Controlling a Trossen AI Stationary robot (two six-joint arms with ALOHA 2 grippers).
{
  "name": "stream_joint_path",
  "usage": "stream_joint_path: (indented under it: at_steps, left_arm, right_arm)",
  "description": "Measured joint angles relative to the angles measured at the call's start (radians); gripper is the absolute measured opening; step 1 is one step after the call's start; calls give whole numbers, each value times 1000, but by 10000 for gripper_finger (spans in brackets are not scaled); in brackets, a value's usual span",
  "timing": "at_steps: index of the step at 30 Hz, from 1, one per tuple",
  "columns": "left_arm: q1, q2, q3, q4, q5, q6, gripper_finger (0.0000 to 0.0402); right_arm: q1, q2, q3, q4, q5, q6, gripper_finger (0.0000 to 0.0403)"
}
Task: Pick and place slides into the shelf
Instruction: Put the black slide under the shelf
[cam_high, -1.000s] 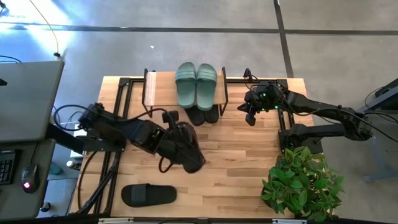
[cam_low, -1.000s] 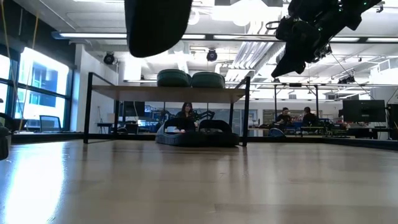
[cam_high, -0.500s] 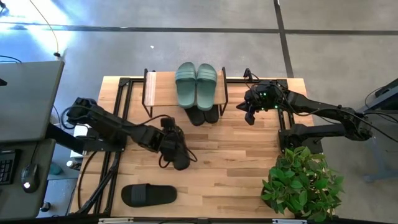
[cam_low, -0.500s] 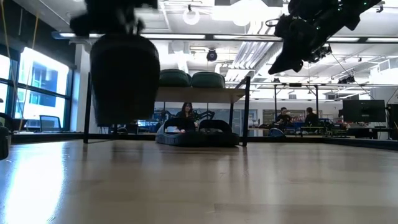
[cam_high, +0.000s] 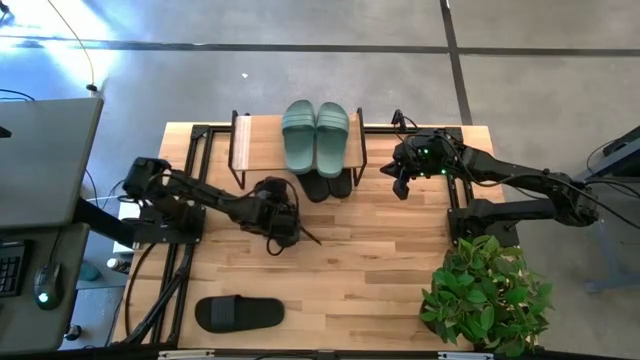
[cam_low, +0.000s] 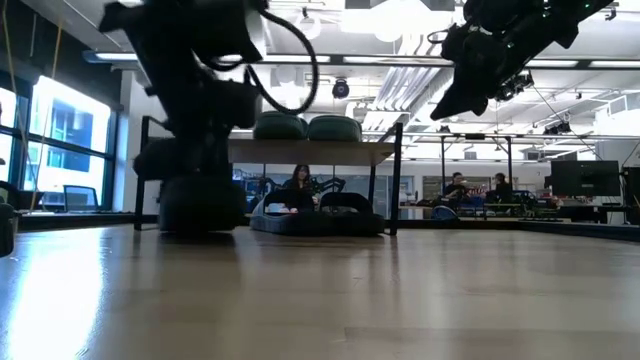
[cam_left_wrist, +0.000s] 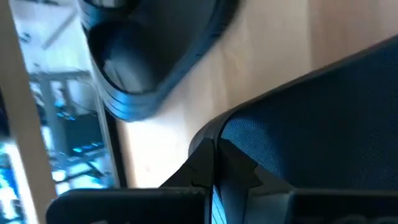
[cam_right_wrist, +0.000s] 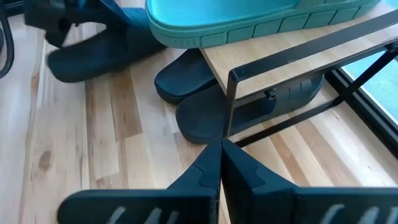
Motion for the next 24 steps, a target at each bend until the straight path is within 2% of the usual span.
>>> stream_joint_path:
  at_steps: [9,13,24]
  left_arm:
    - [30,80,0,138,-64,237,0]
    - [39,99,0,152,-107,243,0]
    - [82,99,0,154,-108,235,0]
  right_arm:
    - [0,0,0,-1,3,2,0]
    - [0,0,0,-1,2,1,0]
    - [0,0,0,-1,5,-16,0]
